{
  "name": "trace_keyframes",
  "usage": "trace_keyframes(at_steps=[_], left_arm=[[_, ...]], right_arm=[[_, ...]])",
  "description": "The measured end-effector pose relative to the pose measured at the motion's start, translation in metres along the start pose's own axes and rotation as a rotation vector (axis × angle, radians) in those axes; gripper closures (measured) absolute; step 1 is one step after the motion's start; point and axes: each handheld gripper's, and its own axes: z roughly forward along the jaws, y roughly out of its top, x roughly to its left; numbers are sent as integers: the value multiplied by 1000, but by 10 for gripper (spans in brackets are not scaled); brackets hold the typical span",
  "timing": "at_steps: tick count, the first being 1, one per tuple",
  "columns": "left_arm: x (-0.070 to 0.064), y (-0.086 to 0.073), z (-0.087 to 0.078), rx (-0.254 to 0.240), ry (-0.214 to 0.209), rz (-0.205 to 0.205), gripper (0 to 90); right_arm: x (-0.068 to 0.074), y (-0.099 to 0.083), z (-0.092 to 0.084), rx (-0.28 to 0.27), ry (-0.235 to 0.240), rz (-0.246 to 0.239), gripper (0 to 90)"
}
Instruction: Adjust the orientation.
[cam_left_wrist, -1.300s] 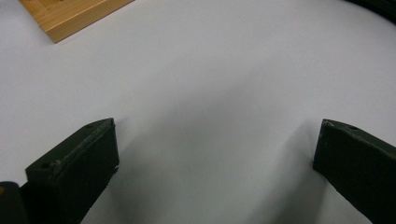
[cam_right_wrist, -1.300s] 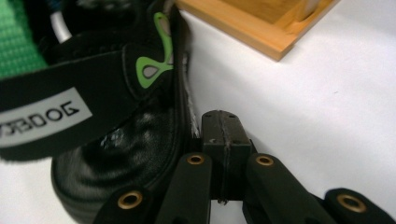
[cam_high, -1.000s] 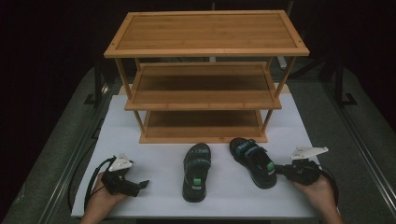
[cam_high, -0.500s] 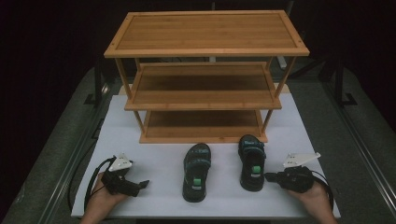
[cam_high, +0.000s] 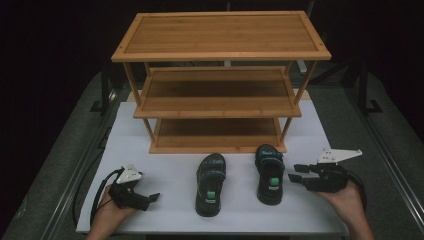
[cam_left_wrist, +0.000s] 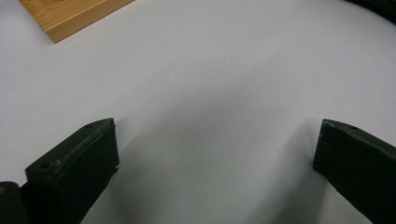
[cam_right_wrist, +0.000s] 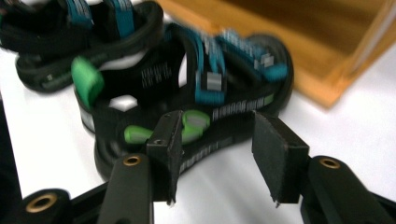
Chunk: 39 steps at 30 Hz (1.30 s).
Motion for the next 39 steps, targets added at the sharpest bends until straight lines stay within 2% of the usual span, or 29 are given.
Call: trace_keyframes(at_steps=[7,13,16,17,19,27,32,39], left_arm=[[0,0,0,-1,0,0,0],[0,0,0,-1,1,2,0],[0,0,0,-1,0,0,0],[0,0,0,-1,0,0,0],[0,0,0,-1,1,0,0],[0,0,0,-1,0,0,0],[0,0,0,0,0,0,0],[0,0,0,-2,1,0,0]], right_arm=[[0,32,6,-50,51,-41,509],[1,49,27,-36,104,-66,509],[1,50,41,1,121,-70,516],[0,48,47,23,123,-72,552],[-1,47,49,27,120,-77,587],[-3,45,48,13,131,-80,660],[-3,46,45,5,148,-86,668],[11,55,44,-18,184,-115,669]])
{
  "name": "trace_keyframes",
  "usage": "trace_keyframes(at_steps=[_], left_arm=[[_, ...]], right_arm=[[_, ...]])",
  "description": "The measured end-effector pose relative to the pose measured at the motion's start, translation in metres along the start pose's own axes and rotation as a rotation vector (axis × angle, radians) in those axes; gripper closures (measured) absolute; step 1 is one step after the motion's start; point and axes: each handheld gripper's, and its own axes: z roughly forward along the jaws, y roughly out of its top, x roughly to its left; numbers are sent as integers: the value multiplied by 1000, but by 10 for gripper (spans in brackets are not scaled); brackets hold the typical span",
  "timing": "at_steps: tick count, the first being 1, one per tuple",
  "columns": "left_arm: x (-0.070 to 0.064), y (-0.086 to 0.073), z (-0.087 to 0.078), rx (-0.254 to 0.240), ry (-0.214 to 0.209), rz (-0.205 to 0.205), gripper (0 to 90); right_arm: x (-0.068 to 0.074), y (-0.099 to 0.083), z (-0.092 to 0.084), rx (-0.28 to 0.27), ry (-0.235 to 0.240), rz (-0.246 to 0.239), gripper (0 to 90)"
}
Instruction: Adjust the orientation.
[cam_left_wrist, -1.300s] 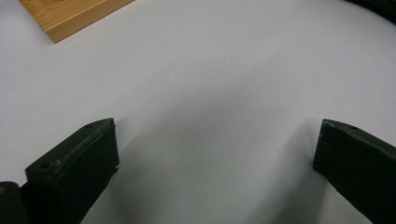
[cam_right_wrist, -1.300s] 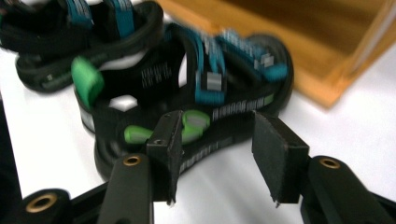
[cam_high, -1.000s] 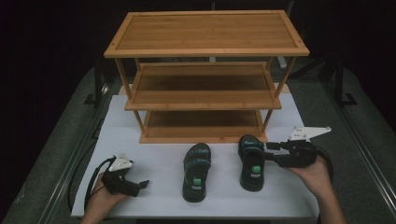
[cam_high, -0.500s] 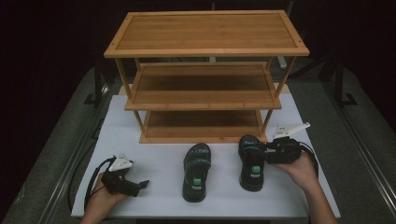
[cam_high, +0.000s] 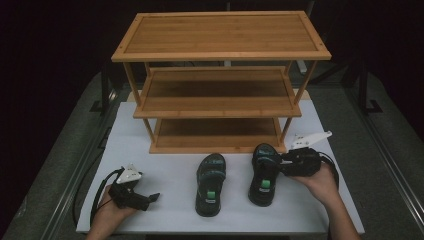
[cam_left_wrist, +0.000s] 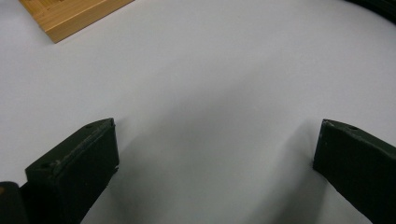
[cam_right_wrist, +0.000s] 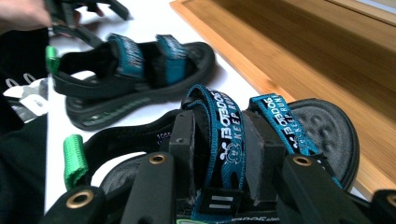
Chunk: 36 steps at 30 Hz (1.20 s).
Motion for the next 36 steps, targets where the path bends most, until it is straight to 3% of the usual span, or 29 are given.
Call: trace_keyframes(at_steps=[13,23,27,33,36], left_arm=[[0,0,0,-1,-1,0,0],[0,0,0,0,0,0,0],[0,0,0,1,-1,0,0],[0,1,0,5,0,-1,0],[0,5,-2,-10,-50,-28,0]], right_arm=[[35,24,37,33,106,-61,669],[40,22,62,74,99,-79,667],[39,21,62,72,100,-74,642],[40,23,55,46,91,-66,530],[42,24,52,39,83,-68,509]])
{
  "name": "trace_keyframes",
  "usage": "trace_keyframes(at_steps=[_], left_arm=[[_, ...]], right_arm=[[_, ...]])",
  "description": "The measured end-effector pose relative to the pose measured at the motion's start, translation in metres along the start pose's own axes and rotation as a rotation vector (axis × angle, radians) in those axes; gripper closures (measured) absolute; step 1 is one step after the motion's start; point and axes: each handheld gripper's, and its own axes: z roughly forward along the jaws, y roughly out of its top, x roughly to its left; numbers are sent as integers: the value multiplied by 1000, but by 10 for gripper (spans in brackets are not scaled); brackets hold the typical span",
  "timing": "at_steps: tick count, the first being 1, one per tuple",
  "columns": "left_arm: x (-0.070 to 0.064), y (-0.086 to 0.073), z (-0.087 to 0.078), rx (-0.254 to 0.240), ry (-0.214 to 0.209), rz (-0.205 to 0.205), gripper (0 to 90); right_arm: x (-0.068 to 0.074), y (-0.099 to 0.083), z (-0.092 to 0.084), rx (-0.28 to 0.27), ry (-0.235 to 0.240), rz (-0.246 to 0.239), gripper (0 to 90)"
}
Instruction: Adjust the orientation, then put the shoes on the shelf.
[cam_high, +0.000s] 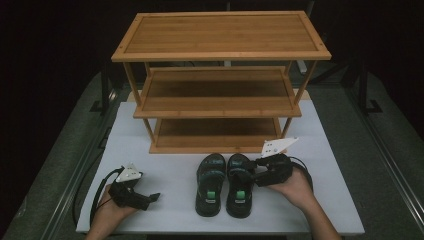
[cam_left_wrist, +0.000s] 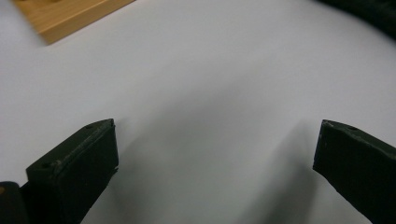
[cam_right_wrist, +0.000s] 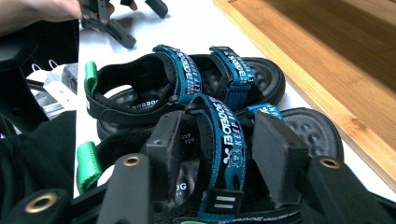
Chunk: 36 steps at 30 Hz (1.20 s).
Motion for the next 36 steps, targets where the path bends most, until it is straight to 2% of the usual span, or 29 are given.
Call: trace_keyframes(at_steps=[6,12,15,17,18,23,29,36], left_arm=[[-18,25,-1,-45,-52,42,0],[-43,57,8,-72,-145,108,0],[-51,71,12,-93,-185,116,0],[-56,80,14,-105,-209,144,22],[-59,85,16,-109,-222,153,46],[-71,105,27,-99,-255,208,55],[-80,120,40,-92,-299,254,142],[-83,122,55,-71,-339,273,258]], right_arm=[[1,-2,-2,1,-23,1,476],[1,-7,-5,4,-37,5,472],[2,-8,-7,7,-44,11,465],[2,-10,-9,5,-49,13,464],[3,-10,-9,8,-51,16,464],[5,-13,-10,13,-55,19,463],[5,-16,-10,27,-64,22,464],[4,-19,-8,36,-54,31,487]])
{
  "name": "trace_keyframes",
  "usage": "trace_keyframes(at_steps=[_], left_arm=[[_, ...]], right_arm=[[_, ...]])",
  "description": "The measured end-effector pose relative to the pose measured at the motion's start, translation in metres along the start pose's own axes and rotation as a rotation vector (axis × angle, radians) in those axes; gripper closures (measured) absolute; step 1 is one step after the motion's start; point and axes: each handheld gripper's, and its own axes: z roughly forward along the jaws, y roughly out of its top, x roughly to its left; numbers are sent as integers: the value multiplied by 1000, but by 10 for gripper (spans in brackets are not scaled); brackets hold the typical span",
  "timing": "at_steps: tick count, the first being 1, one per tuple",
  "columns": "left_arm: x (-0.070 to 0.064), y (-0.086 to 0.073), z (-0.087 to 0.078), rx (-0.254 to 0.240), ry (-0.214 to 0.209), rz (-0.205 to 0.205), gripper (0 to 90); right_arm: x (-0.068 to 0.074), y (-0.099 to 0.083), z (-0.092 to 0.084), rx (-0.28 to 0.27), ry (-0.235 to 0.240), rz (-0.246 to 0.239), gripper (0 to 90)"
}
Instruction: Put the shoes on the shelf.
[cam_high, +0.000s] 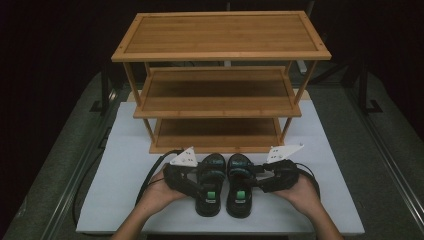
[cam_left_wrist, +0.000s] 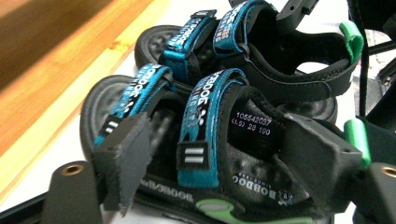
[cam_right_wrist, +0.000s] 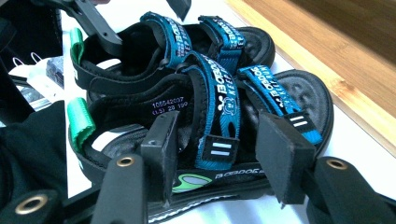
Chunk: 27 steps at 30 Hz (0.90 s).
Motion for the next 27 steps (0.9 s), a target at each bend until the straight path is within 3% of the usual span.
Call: trace_keyframes(at_steps=[6,13,18,27], left_arm=[[-2,-2,6,17,-22,19,381],[3,-4,1,6,-27,4,452],[5,-5,1,0,10,19,649],[1,-2,3,-36,44,11,698]], right_arm=[[1,0,2,5,8,2,502],[3,1,6,3,12,2,584],[4,1,7,3,-4,5,639],[5,5,10,-14,-14,13,681]])
